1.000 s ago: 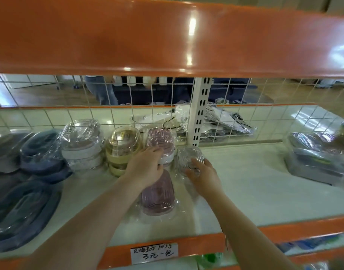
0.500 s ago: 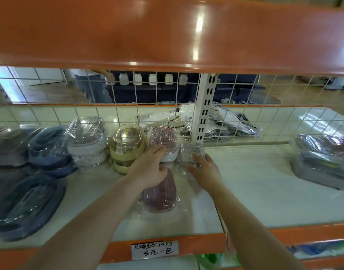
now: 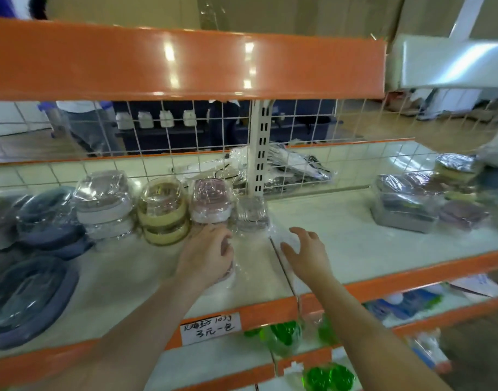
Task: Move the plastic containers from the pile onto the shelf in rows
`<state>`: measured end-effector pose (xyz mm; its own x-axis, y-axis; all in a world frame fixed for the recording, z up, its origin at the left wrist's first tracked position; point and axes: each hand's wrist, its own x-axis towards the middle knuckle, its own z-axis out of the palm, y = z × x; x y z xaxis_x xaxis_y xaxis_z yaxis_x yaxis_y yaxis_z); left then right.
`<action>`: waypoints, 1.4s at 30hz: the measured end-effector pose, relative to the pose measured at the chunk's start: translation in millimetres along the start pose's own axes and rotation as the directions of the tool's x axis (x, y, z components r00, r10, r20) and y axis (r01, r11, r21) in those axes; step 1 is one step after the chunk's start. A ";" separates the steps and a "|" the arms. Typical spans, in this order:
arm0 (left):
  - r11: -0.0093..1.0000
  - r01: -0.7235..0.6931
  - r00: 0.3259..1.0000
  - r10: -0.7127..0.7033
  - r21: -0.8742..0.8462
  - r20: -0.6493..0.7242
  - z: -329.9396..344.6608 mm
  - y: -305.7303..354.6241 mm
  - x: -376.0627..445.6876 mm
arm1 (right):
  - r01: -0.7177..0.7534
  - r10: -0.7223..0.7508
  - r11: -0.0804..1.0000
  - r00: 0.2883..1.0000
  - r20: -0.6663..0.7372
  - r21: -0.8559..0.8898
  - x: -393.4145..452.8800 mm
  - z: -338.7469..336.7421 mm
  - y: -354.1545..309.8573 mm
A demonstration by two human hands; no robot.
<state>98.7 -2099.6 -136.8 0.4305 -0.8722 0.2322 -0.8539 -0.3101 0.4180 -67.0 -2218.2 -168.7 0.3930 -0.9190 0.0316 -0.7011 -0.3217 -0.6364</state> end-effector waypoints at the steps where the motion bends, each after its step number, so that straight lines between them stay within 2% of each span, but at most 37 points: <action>1: 1.000 -0.014 1.000 0.015 -0.009 0.027 0.8 5.0 -2.0 | -0.015 0.015 1.000 1.000 -0.010 0.004 -6.4 -5.5 5.1; 10: 0.988 -0.095 0.968 0.120 -0.121 0.219 33.7 72.0 -5.1 | -0.180 0.179 0.984 0.967 -0.181 0.012 -56.2 -65.5 74.9; 18: 0.972 -0.186 0.922 0.223 -0.144 0.318 89.1 155.4 21.3 | -0.262 0.273 0.962 0.920 -0.283 0.075 -37.2 -131.5 155.7; 25: 0.977 -0.199 0.919 0.214 -0.077 0.331 146.0 237.6 74.6 | -0.239 0.229 0.971 0.925 -0.302 0.006 17.0 -206.6 229.8; 30: 0.985 -0.154 0.951 0.171 -0.085 0.257 179.8 287.5 113.0 | -0.207 0.192 0.978 0.936 -0.296 -0.022 61.2 -253.1 280.6; 34: 0.982 -0.174 0.946 0.187 -0.072 0.266 199.8 308.0 133.9 | -0.179 0.166 0.983 0.950 -0.265 -0.026 89.4 -263.3 306.9; 42: 0.975 -0.222 0.926 0.209 0.006 0.315 214.6 329.3 159.9 | -0.007 -0.022 0.990 0.979 -0.203 -0.141 130.0 -253.7 330.0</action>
<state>-176.4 -2422.3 -150.5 0.1279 -0.9915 0.0252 -0.9298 -0.1110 0.3508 -398.3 -2501.6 -179.1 0.2795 -0.9389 0.2008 -0.7807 -0.3440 -0.5217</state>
